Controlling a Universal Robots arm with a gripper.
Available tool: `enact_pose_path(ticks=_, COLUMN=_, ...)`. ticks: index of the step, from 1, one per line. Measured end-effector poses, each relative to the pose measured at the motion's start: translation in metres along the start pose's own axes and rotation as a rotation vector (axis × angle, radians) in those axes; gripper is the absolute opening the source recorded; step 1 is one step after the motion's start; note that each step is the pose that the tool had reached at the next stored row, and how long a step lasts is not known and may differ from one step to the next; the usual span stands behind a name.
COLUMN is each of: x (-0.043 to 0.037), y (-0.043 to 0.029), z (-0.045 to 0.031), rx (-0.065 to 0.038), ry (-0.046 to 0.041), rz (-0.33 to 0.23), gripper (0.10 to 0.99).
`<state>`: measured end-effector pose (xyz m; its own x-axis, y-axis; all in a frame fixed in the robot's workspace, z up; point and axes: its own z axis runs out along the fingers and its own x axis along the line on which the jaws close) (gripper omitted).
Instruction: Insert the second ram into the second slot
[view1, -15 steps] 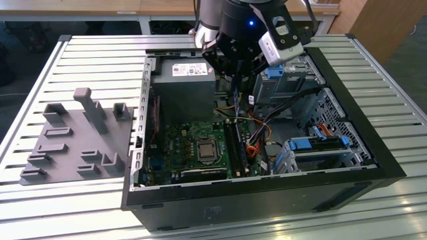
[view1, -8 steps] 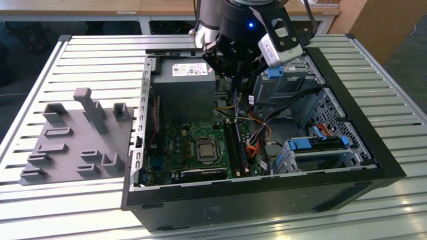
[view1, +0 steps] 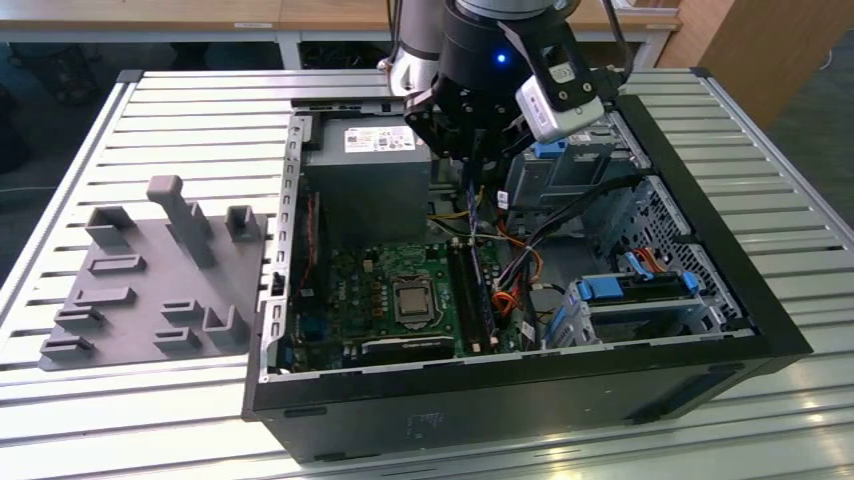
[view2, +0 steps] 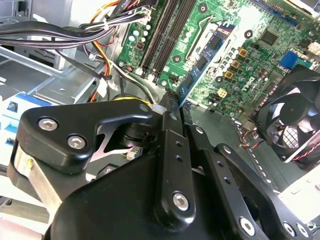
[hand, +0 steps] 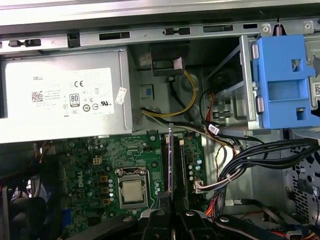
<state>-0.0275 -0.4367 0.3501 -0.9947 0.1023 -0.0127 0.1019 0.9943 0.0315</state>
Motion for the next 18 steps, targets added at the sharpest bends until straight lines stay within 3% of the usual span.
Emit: enact_pose_path(ticks=18, x=-0.0001, y=-0.0016, z=0.0062, rx=0.0, ry=0.0001, rz=-0.001, gripper=0.141)
